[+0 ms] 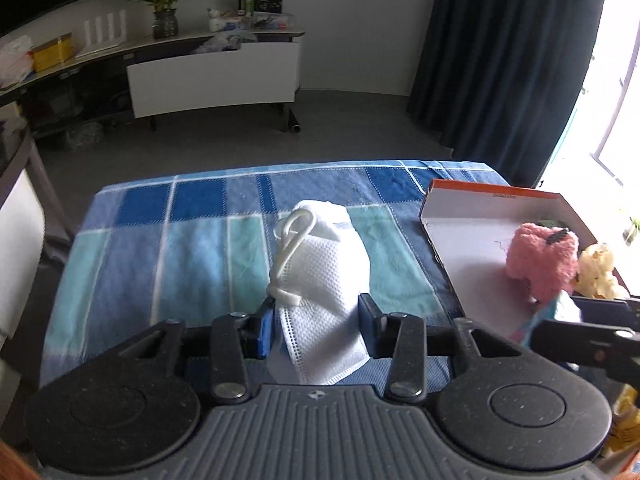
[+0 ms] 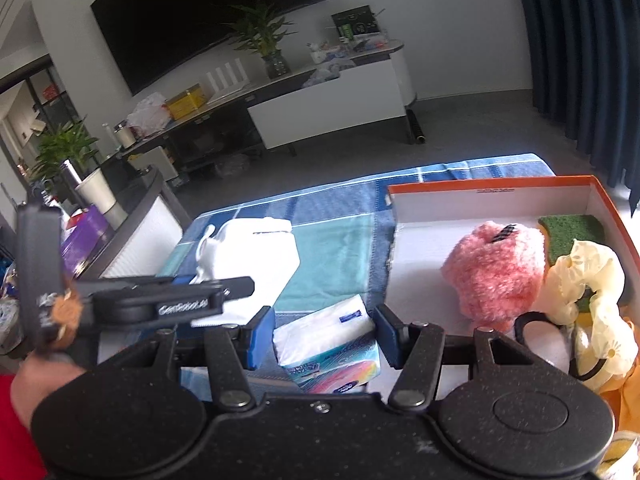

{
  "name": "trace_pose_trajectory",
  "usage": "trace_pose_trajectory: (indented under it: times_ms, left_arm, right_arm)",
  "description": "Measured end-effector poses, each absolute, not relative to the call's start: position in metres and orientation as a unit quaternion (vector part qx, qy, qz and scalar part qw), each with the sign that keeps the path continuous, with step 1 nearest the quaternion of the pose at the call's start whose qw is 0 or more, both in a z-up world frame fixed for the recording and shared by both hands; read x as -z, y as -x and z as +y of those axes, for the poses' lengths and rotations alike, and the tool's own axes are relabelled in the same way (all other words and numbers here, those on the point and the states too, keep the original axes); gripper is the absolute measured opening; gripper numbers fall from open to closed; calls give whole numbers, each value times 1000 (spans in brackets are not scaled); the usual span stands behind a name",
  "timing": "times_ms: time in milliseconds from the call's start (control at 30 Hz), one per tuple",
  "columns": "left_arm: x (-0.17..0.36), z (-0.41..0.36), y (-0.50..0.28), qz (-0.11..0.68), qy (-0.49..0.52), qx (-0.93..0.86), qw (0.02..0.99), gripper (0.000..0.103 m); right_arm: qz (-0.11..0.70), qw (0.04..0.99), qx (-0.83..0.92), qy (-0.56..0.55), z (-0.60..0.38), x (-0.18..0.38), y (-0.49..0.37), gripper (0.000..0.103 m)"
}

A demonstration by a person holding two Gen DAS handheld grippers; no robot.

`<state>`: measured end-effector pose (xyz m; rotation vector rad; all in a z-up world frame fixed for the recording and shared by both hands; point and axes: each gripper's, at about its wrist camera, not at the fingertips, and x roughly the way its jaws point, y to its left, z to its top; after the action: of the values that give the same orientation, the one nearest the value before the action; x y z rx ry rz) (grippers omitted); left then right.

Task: Organize soft objects
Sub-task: 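Grasp the white face mask with the left tool while the right tool grasps the tissue pack, then carry the white mask and tissue pack over the white box with both tools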

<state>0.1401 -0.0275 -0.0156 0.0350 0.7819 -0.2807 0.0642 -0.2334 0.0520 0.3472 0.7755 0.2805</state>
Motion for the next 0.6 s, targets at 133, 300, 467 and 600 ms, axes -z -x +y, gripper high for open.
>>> trace_pose_trajectory:
  times_ms: [133,300,467,600]
  left_arm:
    - [5,-27,-114,383,-9,111,917,42]
    - [-11,-22,-90,381,-3,77,922,42]
    - [-23,-28,-71,377,2,61,924,42]
    - [-30,-33,-57,372,8,57,926,42]
  right_arm:
    - [370,904,-147,-159,-225,-60,-56,66]
    - [362,907,-156,-151,-220,-71,-47,66]
    - [350,912,-161,-140,-218,-84,-34,66]
    - [341,917,-159,-135,-222,-94,-25,66]
